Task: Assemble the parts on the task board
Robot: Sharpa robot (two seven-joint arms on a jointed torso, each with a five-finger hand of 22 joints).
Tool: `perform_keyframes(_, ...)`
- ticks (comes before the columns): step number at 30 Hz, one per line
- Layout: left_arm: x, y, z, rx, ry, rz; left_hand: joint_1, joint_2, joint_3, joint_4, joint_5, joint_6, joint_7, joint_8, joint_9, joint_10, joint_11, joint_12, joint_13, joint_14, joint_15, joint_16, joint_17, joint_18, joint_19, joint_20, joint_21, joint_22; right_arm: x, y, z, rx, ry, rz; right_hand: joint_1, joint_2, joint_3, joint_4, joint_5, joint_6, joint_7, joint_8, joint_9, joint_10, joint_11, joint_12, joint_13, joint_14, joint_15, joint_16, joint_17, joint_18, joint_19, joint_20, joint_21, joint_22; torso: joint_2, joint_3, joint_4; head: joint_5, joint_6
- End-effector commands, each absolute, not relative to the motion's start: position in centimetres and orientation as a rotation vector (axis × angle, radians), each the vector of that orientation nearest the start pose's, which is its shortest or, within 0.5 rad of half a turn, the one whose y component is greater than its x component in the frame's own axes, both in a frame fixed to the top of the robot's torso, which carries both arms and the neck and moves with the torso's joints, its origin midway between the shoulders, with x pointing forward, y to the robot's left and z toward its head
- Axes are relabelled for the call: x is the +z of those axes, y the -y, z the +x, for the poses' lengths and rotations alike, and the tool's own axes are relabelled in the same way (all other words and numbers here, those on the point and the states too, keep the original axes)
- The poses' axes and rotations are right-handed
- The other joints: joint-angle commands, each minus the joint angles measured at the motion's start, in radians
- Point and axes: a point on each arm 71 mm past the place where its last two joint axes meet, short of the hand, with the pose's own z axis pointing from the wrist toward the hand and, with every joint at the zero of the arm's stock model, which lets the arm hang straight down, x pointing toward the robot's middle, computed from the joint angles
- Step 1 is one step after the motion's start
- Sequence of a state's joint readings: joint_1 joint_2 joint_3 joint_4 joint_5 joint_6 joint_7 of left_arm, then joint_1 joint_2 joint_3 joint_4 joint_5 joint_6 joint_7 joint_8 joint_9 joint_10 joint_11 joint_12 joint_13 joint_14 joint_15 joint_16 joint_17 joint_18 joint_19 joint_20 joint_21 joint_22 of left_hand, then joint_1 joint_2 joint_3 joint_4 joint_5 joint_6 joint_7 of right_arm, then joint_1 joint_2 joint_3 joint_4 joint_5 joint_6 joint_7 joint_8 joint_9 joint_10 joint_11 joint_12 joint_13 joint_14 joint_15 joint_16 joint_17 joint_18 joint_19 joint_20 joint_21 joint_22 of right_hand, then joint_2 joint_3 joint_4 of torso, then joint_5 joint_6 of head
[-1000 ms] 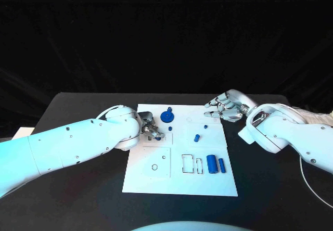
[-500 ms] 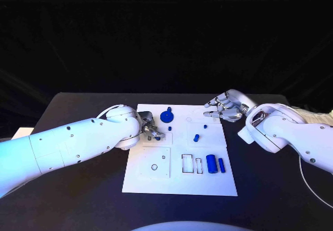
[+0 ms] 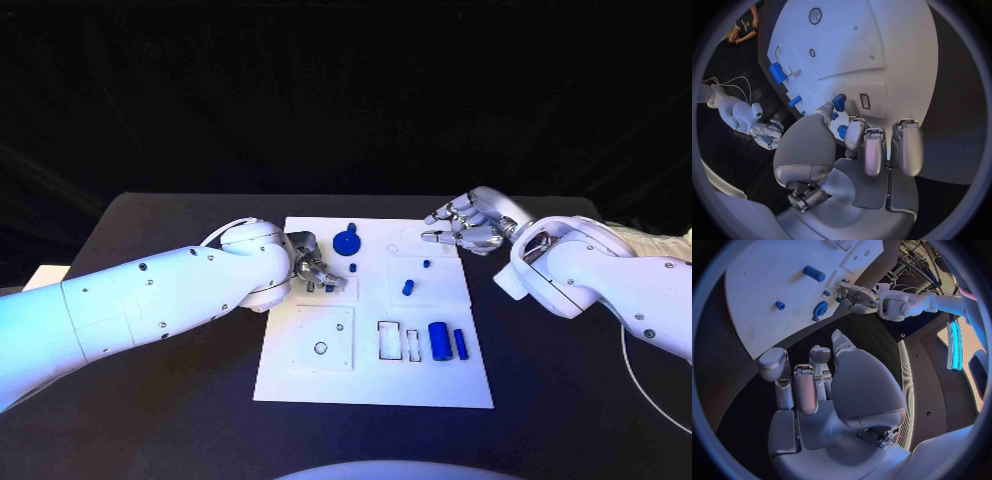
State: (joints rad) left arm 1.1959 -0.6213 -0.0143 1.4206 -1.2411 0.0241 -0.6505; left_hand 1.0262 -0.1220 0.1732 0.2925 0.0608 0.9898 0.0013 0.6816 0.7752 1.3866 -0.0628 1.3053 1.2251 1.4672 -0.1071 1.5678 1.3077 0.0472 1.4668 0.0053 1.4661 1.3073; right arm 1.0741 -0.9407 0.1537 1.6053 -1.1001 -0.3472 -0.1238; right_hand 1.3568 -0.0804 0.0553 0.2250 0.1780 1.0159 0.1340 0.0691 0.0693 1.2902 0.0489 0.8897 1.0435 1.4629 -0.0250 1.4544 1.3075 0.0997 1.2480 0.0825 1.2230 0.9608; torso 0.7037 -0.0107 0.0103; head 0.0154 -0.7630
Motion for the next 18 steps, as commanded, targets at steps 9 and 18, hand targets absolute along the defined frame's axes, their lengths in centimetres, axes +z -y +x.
perform_keyframes(9,-22.4,-14.0,49.3,-0.308,-2.208,-0.113,-0.013,0.010,-0.043,0.000,-0.003,0.006,-0.003,0.006,0.005,0.007,-0.001,0.004,0.000,0.104,-0.007,0.003,0.263,-0.010,0.031,-0.006,0.003,0.118,-17.1,23.4,47.6,0.839,-1.681,0.329,-0.013,-0.003,-0.010,0.007,0.005,0.000,0.001,-0.002,0.000,-0.007,0.000,-0.008,-0.003,0.065,0.001,-0.007,0.076,0.021,-0.010,0.003,-0.011,-0.006,0.000,0.0005,0.0003,-0.003,0.000)
perform_keyframes(18,-21.0,-14.3,49.1,-0.373,-2.191,-0.173,-0.007,0.017,-0.083,0.000,-0.003,-0.010,0.001,0.000,0.007,-0.008,0.001,-0.015,-0.022,0.104,-0.007,0.003,0.263,-0.007,0.024,-0.007,-0.007,0.105,-17.3,23.5,47.7,0.836,-1.685,0.334,-0.014,-0.002,-0.013,0.009,0.005,-0.001,0.001,-0.002,0.000,-0.007,0.000,-0.007,-0.003,0.065,0.001,-0.007,0.076,0.021,-0.010,0.003,-0.011,-0.007,-0.001,0.0010,0.0003,0.000,0.005)
